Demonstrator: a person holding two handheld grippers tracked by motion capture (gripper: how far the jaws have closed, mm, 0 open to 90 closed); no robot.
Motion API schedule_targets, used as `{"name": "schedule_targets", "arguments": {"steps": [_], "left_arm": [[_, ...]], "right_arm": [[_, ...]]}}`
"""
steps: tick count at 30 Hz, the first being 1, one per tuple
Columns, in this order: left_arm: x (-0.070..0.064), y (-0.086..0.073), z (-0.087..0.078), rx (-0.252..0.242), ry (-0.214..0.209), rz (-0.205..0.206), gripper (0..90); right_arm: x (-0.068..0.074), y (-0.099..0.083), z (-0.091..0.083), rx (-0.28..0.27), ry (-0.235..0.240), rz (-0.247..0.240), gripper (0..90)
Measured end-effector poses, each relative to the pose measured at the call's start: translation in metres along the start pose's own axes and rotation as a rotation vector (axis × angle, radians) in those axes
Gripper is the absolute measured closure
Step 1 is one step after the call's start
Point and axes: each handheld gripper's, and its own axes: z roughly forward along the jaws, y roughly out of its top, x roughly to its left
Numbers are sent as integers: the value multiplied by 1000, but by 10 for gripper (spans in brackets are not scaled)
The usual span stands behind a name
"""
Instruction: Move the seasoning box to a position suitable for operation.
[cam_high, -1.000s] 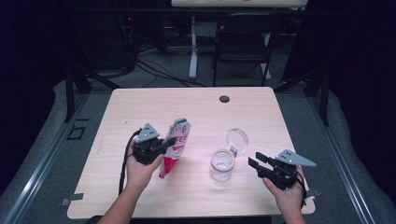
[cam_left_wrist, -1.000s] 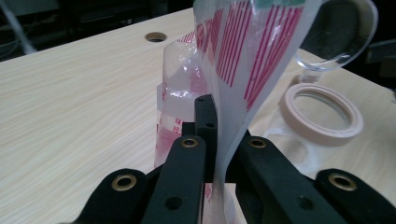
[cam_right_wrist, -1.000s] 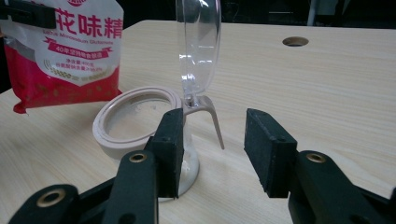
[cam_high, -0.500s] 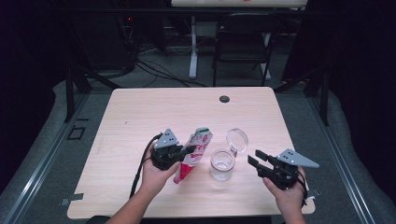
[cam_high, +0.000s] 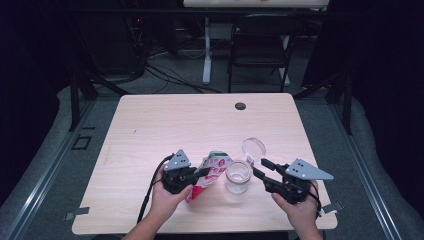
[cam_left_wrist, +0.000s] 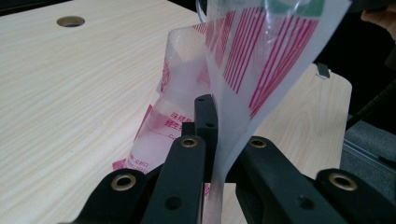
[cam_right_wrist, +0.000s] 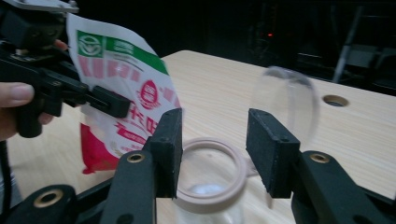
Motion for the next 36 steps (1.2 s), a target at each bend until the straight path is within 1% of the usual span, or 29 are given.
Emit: {"name": "schedule_targets", "arguments": {"steps": [3, 7, 8, 9, 10, 13, 18, 22, 25, 26, 32, 36], "left_arm": [[-1, -4, 0, 5, -3, -14, 900], [-3, -11, 1, 27, -3, -24, 900], [-4, -12, 1, 23, -3, -28, 900], [-4, -14, 1, 33, -4, -31, 900], [-4, -15, 2, 26, -4, -35, 900], [-5, -18, 1, 24, -5, -48, 900], [-3, -21, -3, 13, -1, -68, 897], [-3, -24, -5, 1, 0, -84, 890], [-4, -25, -6, 6, -1, -78, 880], [-4, -26, -5, -1, 1, -78, 878], [-5, -27, -6, 8, 2, -80, 864], [-5, -28, -5, 10, 3, -77, 860]], "right_arm": [[6, 1, 12, 18, 42, -31, 550], [11, -1, 30, 56, 90, -40, 549], [13, -1, 35, 63, 107, -43, 550], [14, 0, 38, 70, 113, -50, 552], [17, 0, 43, 80, 132, -54, 554], [22, 2, 54, 87, 170, -62, 566], [27, 4, 66, 106, 216, -69, 608], [30, 5, 73, 116, 245, -73, 640], [32, 5, 79, 133, 262, -79, 646], [32, 5, 81, 134, 269, -77, 648], [34, 3, 88, 166, 293, -88, 675], [35, 1, 91, 181, 307, -93, 719]]}}
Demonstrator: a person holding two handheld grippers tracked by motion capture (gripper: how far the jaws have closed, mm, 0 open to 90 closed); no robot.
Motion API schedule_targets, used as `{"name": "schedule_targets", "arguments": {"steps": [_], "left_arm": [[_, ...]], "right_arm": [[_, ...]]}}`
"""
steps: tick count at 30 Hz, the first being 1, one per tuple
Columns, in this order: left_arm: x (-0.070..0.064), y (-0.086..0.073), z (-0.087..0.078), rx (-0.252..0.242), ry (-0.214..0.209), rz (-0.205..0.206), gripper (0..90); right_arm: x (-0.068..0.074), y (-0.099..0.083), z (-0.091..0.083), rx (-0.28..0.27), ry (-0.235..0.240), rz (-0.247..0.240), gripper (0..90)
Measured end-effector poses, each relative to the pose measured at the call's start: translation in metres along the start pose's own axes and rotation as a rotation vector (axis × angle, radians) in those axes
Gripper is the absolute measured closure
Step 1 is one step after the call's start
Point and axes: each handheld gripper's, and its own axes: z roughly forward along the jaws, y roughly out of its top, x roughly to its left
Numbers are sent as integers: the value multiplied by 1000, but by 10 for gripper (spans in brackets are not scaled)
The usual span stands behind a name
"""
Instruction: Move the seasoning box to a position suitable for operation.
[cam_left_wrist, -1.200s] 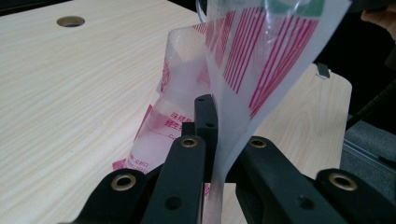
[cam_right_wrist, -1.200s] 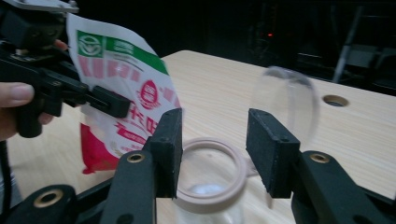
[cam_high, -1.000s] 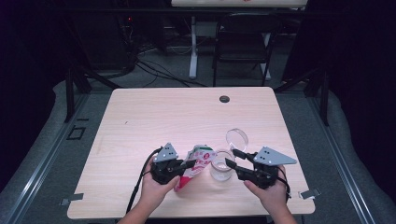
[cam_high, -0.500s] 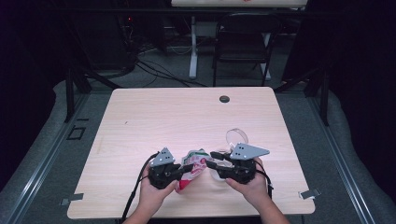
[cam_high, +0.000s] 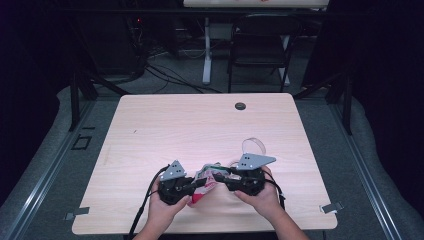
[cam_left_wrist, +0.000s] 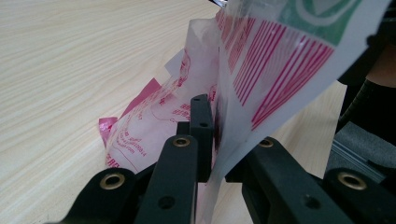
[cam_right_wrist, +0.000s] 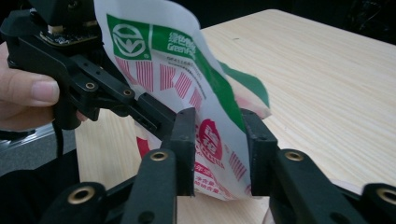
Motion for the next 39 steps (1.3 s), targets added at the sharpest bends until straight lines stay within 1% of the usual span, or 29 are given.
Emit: {"name": "schedule_targets", "arguments": {"steps": [2, 4, 8, 12, 15, 22, 26, 28, 30, 32, 34, 36, 39], "left_arm": [[0, 0, 0, 3, 1, 1, 860], [0, 0, 0, -3, 2, -1, 859], [0, -1, 0, 2, 3, -2, 856], [0, -1, 0, 7, 5, 0, 849], [0, -1, 0, 9, 6, -2, 840], [1, -3, -1, 8, 15, 1, 807], [1, -3, -2, 1, 29, 14, 769], [1, -3, -3, 8, 38, 28, 748], [1, -4, -2, 0, 35, 28, 738], [1, -4, -2, 0, 40, 29, 737], [1, -4, -3, 4, 45, 42, 735], [1, -4, -4, 1, 41, 38, 727], [1, -4, -5, -3, 49, 40, 713]], "right_arm": [[0, 0, 2, 9, 15, -2, 750], [1, -1, 3, 12, 18, -3, 783], [1, -1, 3, 21, 37, -7, 851], [1, -1, 3, 24, 51, -6, 900], [0, -1, 3, 26, 57, -2, 900], [1, -1, 3, 24, 52, -3, 900], [2, 0, 2, 19, 41, 0, 900], [4, 2, 1, 18, 38, 7, 900], [7, 4, 0, 9, 34, 10, 900], [9, 7, 0, 12, 23, -4, 900], [12, 8, 0, 20, 14, -17, 900], [13, 9, -1, 19, 11, -16, 900], [15, 12, -2, 15, 2, -14, 900]]}}
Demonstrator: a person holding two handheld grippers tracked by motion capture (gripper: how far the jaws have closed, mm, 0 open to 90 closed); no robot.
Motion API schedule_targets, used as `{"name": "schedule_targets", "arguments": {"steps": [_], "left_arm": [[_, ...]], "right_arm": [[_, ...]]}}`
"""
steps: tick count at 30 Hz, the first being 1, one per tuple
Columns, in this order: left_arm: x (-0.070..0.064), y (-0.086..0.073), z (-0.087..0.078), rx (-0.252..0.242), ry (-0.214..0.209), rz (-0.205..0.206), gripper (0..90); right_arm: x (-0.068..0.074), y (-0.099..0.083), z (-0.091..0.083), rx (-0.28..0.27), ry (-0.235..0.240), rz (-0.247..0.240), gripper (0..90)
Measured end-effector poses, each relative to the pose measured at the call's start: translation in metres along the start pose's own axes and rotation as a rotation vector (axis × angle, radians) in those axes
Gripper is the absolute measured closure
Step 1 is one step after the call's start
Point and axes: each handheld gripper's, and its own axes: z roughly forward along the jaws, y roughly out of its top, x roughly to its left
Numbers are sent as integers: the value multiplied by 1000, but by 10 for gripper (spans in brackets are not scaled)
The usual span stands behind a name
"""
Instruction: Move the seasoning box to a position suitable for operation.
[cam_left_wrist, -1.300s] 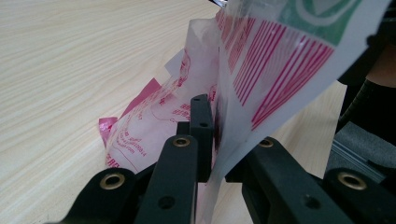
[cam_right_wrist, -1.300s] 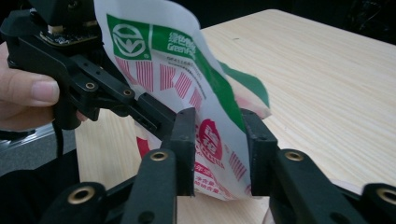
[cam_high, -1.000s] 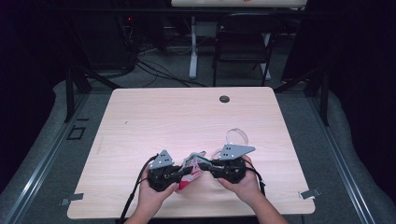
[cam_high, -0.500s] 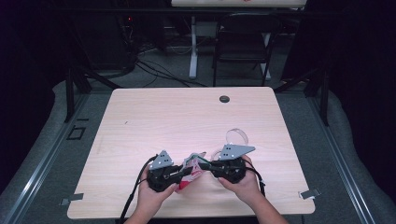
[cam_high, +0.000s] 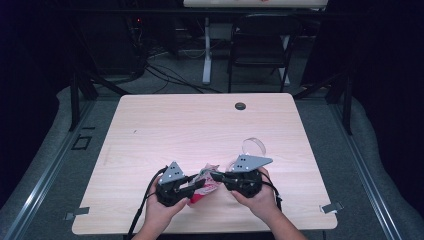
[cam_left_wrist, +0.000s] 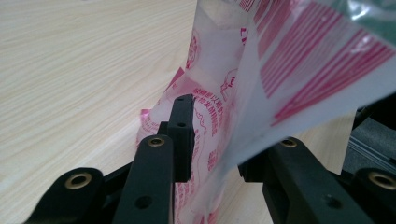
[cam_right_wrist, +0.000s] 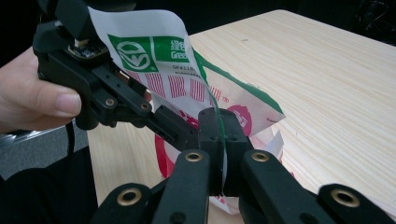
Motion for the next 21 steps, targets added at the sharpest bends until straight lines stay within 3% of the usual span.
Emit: {"name": "schedule_targets", "arguments": {"steps": [5, 13, 19, 21], "left_arm": [[1, -1, 0, -13, 30, 1, 653], [3, -7, 4, -19, 22, -13, 507], [6, -19, 11, -49, -10, -55, 458], [6, -23, 15, -29, -3, -55, 428]], "right_arm": [[-1, 6, -1, -13, -24, 2, 900], [-2, 8, -4, -20, -26, -16, 900], [-2, 3, -5, -23, -13, -19, 900], [-3, 2, -5, -28, -11, -13, 900]]}}
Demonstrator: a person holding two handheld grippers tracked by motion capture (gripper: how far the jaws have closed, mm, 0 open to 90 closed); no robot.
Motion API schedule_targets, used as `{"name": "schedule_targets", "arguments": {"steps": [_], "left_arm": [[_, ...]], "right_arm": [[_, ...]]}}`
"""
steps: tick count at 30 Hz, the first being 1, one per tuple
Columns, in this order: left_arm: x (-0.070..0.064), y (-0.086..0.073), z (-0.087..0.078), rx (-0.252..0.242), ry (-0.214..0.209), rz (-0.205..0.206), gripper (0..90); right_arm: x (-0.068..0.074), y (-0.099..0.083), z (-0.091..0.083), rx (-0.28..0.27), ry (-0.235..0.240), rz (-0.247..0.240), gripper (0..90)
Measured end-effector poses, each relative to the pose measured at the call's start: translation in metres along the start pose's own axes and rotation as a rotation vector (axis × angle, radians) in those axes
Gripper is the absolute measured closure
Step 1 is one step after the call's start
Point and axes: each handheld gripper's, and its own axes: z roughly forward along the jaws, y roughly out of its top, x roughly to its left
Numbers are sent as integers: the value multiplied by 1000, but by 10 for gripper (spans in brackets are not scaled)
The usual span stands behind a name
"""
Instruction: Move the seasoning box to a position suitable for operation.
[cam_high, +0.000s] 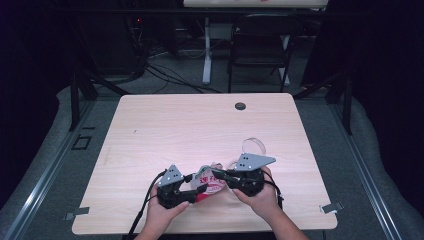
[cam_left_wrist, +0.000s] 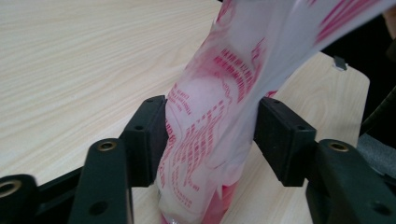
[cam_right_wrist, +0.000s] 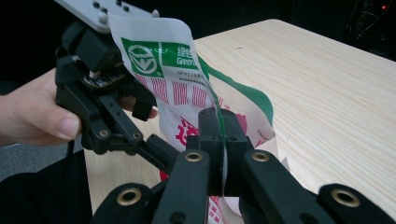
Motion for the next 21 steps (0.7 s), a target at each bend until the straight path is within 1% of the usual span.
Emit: {"name": "schedule_targets", "arguments": {"steps": [1, 2, 5, 8, 11, 12, 13, 15, 18, 20, 21], "left_arm": [[0, -2, 2, 13, 7, 6, 414], [0, -3, 3, 23, 5, 2, 409], [-2, -7, 7, 51, 8, 24, 397], [-4, -9, 11, 58, 10, 23, 392], [-3, -12, 15, 69, 11, 7, 384], [-3, -13, 16, 64, 4, -6, 384], [-2, -13, 17, 70, 2, -9, 384], [-1, -14, 18, 64, -5, -22, 384], [-1, -15, 20, 65, -11, -24, 376], [-1, -16, 22, 72, -14, -32, 357], [-2, -16, 23, 72, -16, -43, 350]], "right_arm": [[0, -1, 0, -2, 1, 0, 900], [0, -1, -1, 0, 4, -5, 900], [1, -1, -1, -4, 3, -7, 900], [1, -1, -2, -5, 5, -8, 900], [1, -3, -3, -7, 8, -5, 900], [1, -3, -3, -7, 8, -4, 900], [1, -3, -4, -9, 11, -4, 900], [0, -4, -5, -8, 11, -4, 900], [0, -6, -6, -12, 19, -1, 900], [0, -7, -6, -14, 25, 3, 900], [0, -8, -7, -10, 23, 3, 900]]}}
